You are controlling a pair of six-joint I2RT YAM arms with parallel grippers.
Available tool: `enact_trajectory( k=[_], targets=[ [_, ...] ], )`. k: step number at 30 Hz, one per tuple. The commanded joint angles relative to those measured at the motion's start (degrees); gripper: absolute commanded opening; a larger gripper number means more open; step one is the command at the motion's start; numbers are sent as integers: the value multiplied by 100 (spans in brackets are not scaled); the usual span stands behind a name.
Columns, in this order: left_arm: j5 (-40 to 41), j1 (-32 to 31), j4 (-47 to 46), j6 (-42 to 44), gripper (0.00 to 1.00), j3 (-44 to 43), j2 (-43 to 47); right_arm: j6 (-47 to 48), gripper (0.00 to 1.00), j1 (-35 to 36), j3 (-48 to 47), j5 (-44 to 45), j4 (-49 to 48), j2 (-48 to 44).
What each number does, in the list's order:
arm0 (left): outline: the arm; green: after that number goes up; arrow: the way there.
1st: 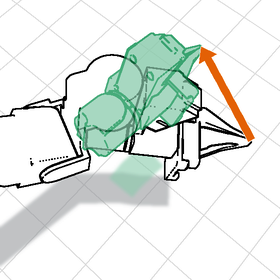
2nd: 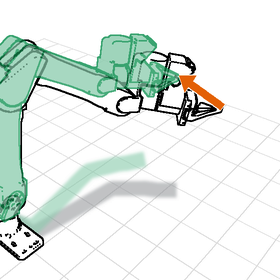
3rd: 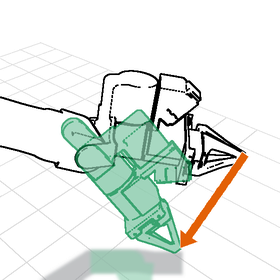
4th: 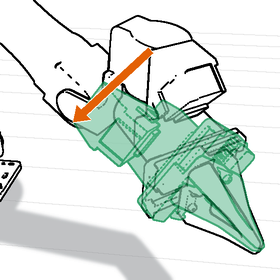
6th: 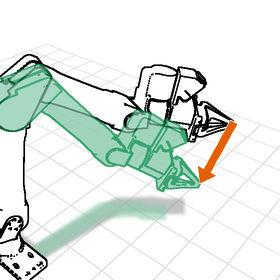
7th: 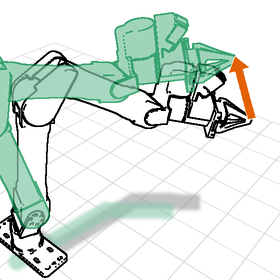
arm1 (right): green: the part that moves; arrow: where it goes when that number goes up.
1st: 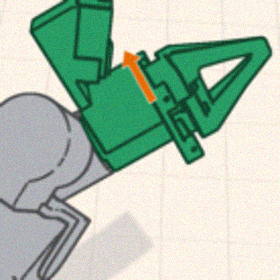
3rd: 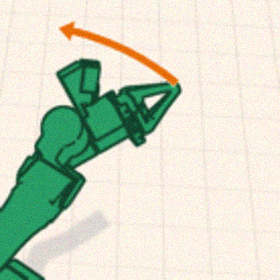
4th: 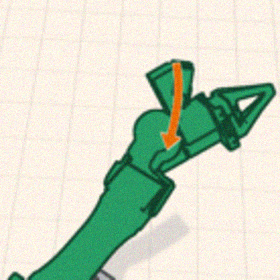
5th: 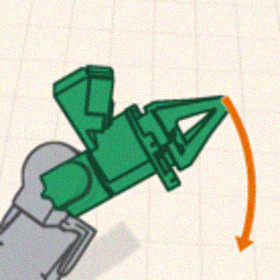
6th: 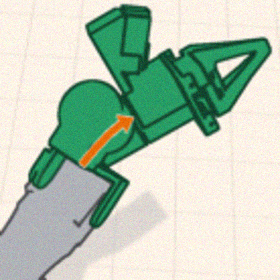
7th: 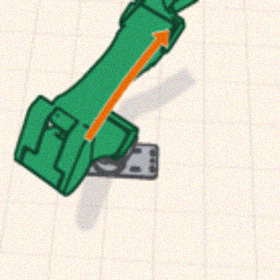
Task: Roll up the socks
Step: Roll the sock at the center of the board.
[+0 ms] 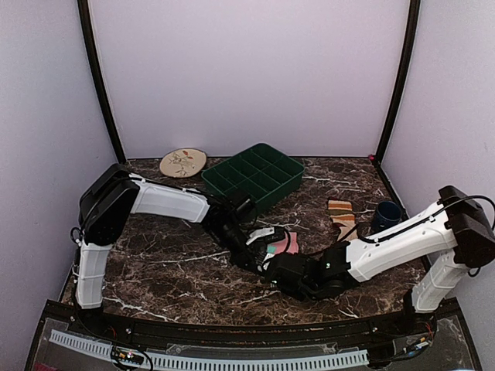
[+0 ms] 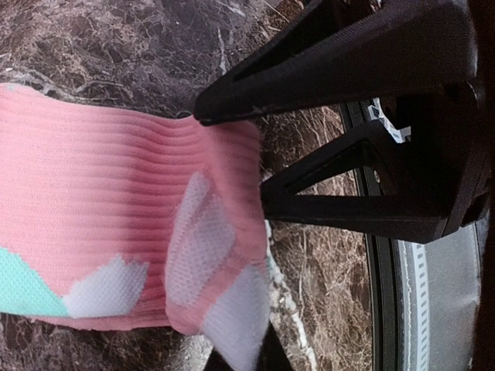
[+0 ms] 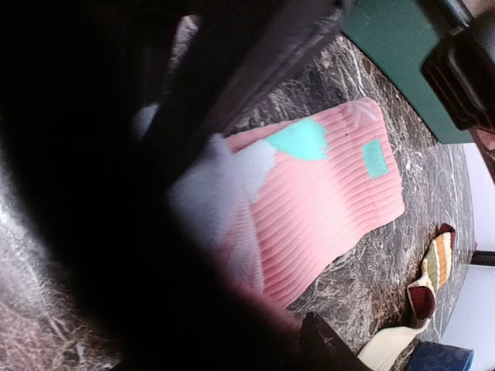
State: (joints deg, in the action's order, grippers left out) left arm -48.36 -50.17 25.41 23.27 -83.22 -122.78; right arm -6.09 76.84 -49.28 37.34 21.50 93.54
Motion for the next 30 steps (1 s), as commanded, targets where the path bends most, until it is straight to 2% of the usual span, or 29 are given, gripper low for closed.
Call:
enact_trajectory(
  k=[1,5,11,17,26,27,28,30],
  targets=[
    [-172,50,87,-20,0,-72,-26,271,51,-219,29,76,-317,37],
    [-175,77,75,-21,0,-72,-27,436,47,-354,67,-139,-420,8],
    [-175,122,91,-26,0,-133,-65,500,28,-421,148,-712,-381,-41],
    [-167,139,103,-39,0,-185,-105,472,14,-504,213,-1076,-314,-83],
    [150,139,55,-206,0,-209,-123,415,2,-737,243,-1419,-364,-178],
    [254,144,30,-266,2,-204,-121,405,1,-757,243,-1459,-358,-176],
    [298,155,7,-315,7,-196,-119,392,0,-777,239,-1495,-357,-171],
    [390,186,-33,-392,24,-172,-122,378,0,-823,234,-1556,-366,-173]
  ],
)
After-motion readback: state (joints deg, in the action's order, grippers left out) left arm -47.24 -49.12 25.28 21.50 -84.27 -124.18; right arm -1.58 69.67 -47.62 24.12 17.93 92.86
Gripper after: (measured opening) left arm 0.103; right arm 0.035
